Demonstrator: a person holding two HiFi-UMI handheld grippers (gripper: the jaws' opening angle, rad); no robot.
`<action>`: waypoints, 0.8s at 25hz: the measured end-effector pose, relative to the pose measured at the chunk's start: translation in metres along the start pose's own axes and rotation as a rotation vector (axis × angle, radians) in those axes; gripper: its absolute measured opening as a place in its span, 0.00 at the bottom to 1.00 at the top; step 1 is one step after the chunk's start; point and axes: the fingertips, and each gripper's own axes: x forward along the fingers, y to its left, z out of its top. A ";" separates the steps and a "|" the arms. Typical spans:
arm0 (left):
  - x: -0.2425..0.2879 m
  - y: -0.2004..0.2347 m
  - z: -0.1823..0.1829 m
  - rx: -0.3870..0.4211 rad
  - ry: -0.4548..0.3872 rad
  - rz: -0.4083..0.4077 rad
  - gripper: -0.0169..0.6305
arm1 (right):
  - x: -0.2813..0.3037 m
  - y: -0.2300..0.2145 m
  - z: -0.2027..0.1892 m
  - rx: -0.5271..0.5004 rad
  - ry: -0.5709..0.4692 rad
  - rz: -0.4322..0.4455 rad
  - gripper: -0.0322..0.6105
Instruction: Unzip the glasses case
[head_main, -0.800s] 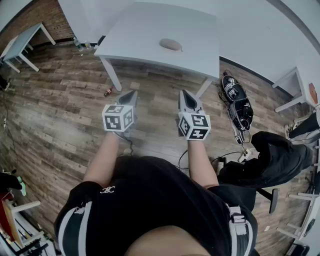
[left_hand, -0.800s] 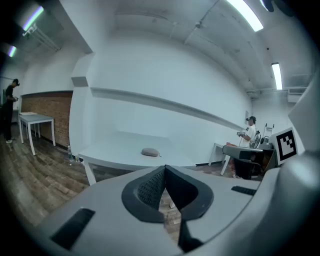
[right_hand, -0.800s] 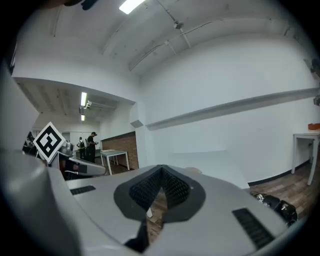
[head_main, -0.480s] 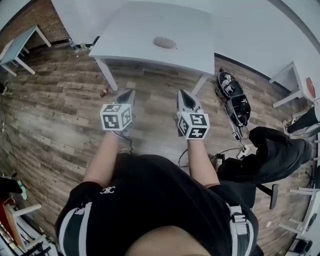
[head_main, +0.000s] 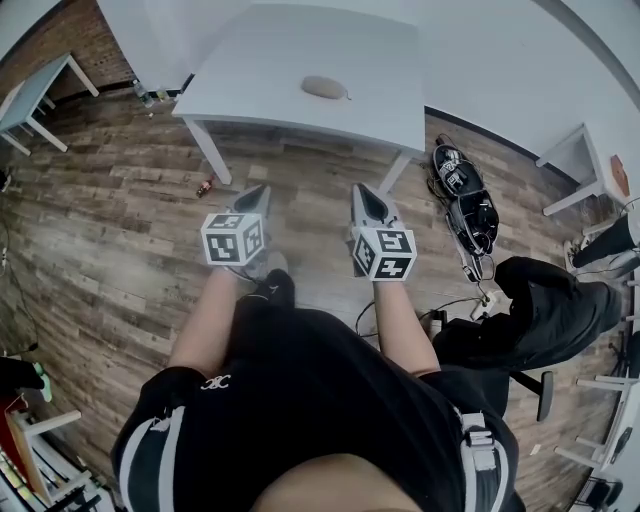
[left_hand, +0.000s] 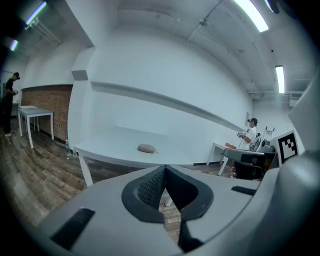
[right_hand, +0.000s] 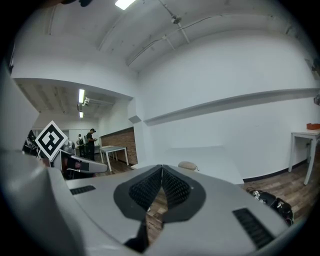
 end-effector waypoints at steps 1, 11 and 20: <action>0.004 0.003 0.000 -0.002 0.001 0.000 0.03 | 0.004 -0.001 -0.001 -0.004 0.004 0.000 0.07; 0.092 0.049 0.033 -0.014 0.018 -0.024 0.03 | 0.098 -0.033 0.014 -0.020 0.021 -0.013 0.07; 0.203 0.100 0.087 0.006 0.049 -0.094 0.03 | 0.210 -0.074 0.040 -0.034 0.053 -0.065 0.07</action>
